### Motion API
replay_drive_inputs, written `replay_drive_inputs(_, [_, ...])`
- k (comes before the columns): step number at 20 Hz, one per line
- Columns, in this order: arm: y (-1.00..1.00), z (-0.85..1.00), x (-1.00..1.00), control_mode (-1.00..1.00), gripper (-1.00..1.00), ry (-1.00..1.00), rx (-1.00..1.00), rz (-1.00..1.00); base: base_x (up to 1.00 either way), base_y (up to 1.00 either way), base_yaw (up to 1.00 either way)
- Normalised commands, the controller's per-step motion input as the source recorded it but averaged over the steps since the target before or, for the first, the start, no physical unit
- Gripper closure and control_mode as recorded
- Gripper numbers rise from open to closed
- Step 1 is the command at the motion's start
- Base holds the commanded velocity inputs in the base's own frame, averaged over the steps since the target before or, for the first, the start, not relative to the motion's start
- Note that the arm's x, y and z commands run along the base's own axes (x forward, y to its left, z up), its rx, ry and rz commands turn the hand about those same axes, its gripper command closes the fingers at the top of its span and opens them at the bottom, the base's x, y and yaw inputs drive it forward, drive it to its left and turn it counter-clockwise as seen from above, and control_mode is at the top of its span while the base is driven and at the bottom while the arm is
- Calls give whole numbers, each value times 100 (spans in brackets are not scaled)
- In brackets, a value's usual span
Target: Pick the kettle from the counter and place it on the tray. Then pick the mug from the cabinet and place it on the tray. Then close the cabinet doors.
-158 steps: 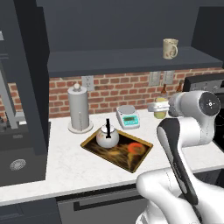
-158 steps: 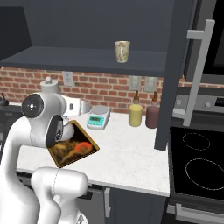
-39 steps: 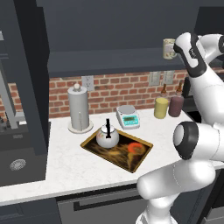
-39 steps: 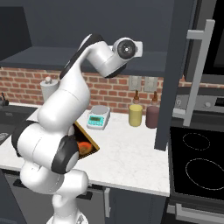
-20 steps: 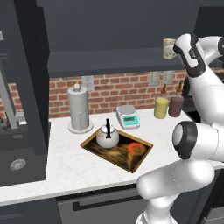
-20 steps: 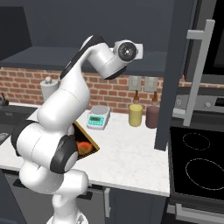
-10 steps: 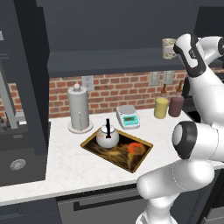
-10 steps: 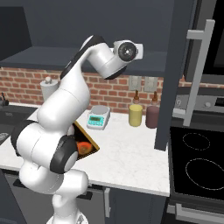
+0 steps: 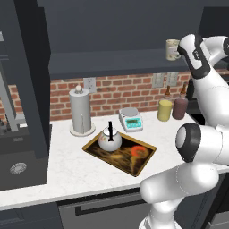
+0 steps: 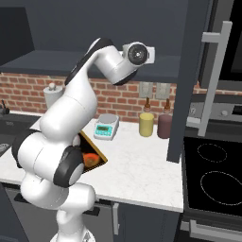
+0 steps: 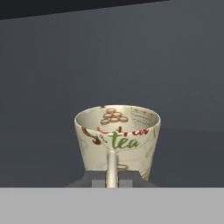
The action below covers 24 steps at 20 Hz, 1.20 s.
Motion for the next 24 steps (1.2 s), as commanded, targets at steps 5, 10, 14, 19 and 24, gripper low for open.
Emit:
replay_drive_inputs(5, [0, 0, -8, -100, 100, -2, 0, 0, 0, 0, 0])
replay_drive_inputs(10, [0, 0, -32, -100, 100, -3, 0, 0, 0, 0, 0])
replay_drive_inputs(14, [0, 0, -65, -100, 100, -7, 0, 0, 0, 0, 0])
replay_drive_inputs(19, [2, 3, -84, -100, 100, -8, 0, 3, 0, 0, 0])
replay_drive_inputs(24, [23, 0, -98, -100, 100, -3, 0, 10, 0, 0, 0])
